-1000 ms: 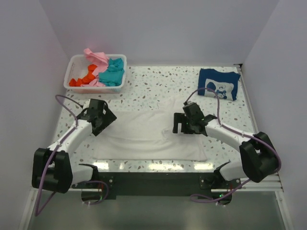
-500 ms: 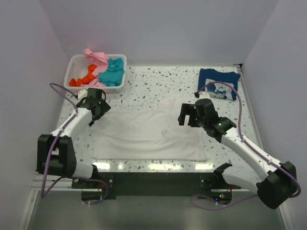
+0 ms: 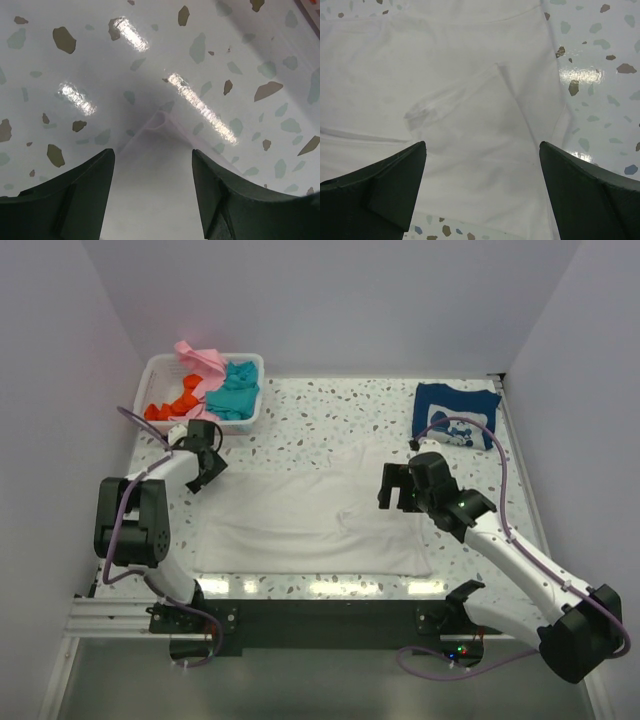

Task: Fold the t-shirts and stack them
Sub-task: Fold the tshirt

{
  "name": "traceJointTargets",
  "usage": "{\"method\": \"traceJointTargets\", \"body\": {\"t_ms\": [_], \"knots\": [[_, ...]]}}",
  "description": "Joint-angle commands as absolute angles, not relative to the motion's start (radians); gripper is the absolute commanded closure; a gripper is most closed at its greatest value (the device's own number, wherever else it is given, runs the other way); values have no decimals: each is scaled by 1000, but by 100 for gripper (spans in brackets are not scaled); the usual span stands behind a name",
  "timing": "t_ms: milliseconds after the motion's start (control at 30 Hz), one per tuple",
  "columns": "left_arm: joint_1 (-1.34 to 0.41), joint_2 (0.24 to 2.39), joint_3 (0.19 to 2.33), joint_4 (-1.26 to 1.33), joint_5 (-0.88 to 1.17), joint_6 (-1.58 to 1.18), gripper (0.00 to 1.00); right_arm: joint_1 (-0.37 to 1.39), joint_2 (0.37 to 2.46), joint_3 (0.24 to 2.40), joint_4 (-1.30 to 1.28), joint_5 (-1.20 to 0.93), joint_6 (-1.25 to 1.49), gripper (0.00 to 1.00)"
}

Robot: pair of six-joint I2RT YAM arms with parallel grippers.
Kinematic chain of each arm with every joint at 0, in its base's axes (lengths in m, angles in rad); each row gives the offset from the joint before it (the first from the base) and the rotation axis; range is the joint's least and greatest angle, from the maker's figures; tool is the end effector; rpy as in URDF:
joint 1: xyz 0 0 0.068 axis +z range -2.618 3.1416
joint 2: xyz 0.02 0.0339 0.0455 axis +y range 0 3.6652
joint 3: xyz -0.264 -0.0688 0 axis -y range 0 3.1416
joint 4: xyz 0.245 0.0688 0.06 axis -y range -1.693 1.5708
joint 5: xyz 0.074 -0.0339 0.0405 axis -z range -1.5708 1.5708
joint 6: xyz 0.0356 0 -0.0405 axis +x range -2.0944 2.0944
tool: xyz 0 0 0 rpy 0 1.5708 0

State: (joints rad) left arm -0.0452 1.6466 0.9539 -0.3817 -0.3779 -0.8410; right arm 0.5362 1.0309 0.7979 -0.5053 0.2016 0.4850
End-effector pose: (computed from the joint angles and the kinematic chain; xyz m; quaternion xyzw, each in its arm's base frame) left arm 0.3181 -0.0012 0.1723 -0.4115 0.8598 0.0610 0.2960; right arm 0.1902 0.1048 0.2685 0.0174 0.9107 0.1163 0.3959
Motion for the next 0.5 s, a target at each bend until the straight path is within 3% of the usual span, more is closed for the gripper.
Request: {"method": "traceJointTargets", "body": {"t_ms": [0,300,467], "knots": [[-35,1686,1012,-311,-437,-813,33,535,1017,788,-505,241,483,1],[-31,1744,1035,-291,-479,-796,33,534,1026,781,-502,253,480,1],[-31,1784,1057,-287,-457,-792,41,534,1042,778,-499,255,482,1]]}}
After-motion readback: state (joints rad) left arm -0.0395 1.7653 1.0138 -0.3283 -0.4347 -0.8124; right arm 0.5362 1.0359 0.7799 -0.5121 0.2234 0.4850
